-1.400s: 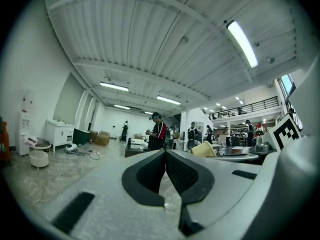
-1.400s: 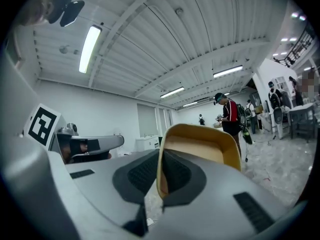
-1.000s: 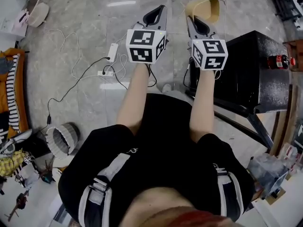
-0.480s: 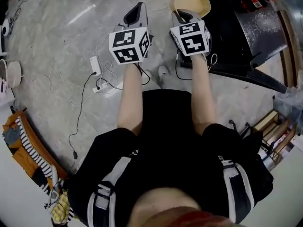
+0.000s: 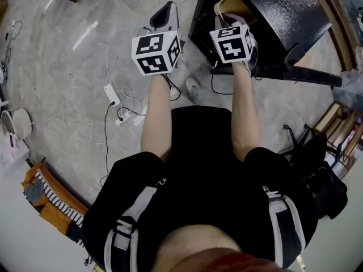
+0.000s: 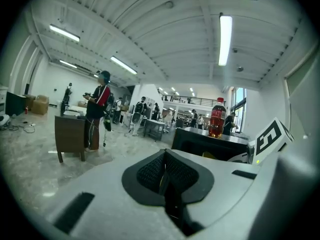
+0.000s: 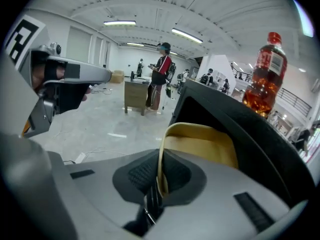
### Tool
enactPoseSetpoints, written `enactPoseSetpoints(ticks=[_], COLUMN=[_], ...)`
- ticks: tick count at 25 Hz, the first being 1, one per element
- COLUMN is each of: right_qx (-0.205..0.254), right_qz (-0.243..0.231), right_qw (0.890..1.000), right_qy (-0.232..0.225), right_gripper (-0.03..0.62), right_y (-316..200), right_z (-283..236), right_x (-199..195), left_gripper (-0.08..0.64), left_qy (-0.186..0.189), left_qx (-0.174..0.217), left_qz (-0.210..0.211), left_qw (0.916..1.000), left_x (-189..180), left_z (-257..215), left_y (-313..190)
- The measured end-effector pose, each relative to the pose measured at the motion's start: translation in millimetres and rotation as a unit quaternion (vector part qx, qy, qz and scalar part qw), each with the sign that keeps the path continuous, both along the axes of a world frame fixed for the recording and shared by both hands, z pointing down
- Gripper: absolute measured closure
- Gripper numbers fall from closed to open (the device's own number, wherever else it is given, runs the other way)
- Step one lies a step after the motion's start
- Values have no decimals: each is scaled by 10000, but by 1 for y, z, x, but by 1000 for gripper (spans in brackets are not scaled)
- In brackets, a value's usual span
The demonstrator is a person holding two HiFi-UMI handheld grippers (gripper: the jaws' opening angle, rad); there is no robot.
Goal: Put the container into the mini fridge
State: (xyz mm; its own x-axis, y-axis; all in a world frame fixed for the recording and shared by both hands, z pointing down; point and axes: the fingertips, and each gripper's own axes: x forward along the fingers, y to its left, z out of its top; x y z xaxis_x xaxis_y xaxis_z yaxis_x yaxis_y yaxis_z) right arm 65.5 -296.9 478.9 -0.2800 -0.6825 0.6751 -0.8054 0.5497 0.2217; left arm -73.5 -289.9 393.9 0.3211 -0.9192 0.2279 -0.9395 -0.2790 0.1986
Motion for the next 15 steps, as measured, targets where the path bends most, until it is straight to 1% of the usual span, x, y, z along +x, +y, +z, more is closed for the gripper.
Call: enactPoseSetpoints(ticks=[5, 10, 13, 15], right_qx=[32, -19, 98, 179], right_qz=[236, 619, 836, 889], right_qw=[9991, 9973, 9952, 9944], right_qy=[357, 384, 491, 550], right_gripper=[574, 572, 572, 572], right_y=[-10, -17, -21, -24], right_z=[13, 28, 28, 27], right_x=[33, 61, 73, 76], left_gripper=[552, 552, 552, 552], left_qy=[-4, -153, -192, -197], left_qx=[-44, -88, -85, -73], left_qz=[166, 335, 399, 390], left_qw=[9999, 9993, 9990, 9990], left_x=[24, 48, 53, 53], left_z=[5, 10, 8, 7], left_y=[-16, -23, -24, -25])
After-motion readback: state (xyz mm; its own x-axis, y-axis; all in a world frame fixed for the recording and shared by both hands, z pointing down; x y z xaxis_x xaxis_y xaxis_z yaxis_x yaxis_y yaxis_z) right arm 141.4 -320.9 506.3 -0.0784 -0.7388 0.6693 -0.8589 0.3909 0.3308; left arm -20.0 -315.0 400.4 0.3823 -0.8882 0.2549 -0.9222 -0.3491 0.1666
